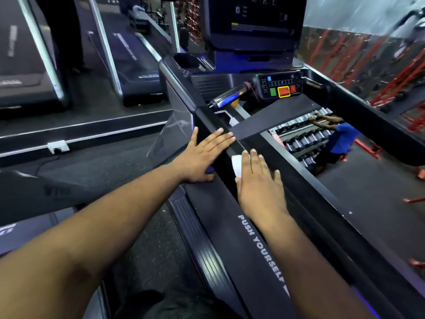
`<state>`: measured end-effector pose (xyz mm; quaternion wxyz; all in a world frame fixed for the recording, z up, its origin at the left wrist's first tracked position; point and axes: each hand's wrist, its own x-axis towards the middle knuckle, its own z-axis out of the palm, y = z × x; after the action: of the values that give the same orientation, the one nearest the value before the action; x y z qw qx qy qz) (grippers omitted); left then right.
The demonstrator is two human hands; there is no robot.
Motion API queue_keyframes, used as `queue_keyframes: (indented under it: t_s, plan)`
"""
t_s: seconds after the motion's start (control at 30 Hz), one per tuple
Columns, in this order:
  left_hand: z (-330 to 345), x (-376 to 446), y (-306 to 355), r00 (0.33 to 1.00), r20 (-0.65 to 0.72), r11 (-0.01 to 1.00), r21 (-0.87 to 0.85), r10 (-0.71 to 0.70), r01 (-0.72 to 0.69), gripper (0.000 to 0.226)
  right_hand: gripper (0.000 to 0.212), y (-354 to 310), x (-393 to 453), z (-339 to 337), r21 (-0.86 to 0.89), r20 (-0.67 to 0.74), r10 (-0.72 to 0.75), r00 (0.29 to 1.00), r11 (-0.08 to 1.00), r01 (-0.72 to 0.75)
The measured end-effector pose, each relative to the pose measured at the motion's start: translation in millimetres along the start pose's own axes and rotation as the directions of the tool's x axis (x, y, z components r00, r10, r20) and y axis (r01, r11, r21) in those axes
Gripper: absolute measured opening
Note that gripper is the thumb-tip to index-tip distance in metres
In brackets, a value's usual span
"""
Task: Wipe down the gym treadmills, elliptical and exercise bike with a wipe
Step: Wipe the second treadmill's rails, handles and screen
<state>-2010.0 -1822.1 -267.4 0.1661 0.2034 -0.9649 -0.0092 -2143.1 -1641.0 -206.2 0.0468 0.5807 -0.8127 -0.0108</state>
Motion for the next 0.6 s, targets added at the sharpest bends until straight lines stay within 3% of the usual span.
queue_keyframes:
  t_s: [0.2, 0.37, 0.47, 0.6]
  plan:
    - [-17.6, 16.6, -42.7, 0.988, 0.018, 0.976, 0.156, 0.152, -0.153, 0.125, 0.071, -19.7, 41.6, -3.9, 0.032, 0.027, -0.013, 1.0, 0.999, 0.012]
    - [-16.5, 31.0, -58.2, 0.944, -0.092, 0.946, 0.102, 0.317, -0.308, 0.1, 0.069, -15.6, 38.3, -2.9, 0.036, -0.009, 0.021, 1.0, 0.999, -0.021]
    - [-8.8, 35.4, -61.5, 0.919, -0.166, 0.933, 0.017, 0.358, -0.361, 0.091, 0.063, -20.2, 42.7, -1.3, 0.047, -0.024, 0.122, 0.992, 0.992, -0.12]
    - [-4.8, 42.0, -70.3, 0.884, -0.232, 0.907, -0.023, 0.405, -0.422, 0.083, 0.062, -38.4, 47.8, 2.8, -0.034, -0.16, 0.308, 0.938, 0.948, -0.317]
